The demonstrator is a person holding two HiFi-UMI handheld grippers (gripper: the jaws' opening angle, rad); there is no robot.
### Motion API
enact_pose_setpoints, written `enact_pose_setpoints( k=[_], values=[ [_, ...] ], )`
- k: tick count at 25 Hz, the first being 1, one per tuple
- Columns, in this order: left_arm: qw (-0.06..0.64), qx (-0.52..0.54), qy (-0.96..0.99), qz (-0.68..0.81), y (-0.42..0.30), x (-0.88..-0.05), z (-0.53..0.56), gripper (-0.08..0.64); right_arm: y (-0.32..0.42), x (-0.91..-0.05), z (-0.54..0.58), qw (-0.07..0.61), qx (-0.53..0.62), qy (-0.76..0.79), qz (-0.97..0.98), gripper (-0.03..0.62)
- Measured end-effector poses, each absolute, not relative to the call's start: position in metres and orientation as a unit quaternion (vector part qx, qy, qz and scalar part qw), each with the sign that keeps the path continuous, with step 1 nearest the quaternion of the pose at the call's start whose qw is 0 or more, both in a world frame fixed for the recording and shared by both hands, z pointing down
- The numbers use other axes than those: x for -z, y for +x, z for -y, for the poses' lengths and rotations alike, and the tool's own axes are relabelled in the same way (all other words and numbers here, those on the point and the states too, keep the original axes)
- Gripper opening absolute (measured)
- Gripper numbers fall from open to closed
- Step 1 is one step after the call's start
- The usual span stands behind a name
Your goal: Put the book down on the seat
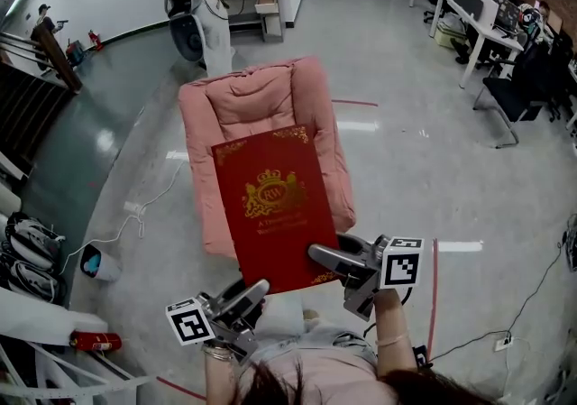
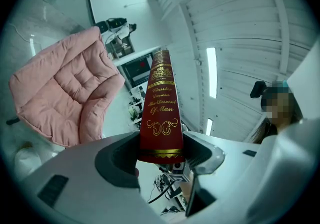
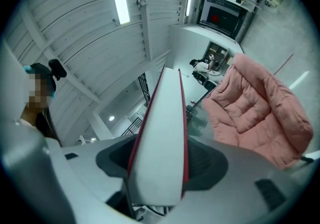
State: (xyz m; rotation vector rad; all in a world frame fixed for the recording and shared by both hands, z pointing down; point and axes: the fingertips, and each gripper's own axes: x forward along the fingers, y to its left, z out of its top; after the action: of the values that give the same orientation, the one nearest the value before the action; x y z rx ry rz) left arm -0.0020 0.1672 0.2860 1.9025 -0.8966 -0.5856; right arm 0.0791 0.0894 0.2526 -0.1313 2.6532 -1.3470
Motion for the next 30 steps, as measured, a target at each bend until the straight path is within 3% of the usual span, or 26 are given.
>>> enact_pose_setpoints(
  k=[30],
  values=[
    [0.537, 0.227, 0.736, 0.343, -0.054, -0.356, -0.076, 0.258, 0.027, -0.326, 0.000, 0.012, 0.488, -0.102, -0.867, 0.284]
  ],
)
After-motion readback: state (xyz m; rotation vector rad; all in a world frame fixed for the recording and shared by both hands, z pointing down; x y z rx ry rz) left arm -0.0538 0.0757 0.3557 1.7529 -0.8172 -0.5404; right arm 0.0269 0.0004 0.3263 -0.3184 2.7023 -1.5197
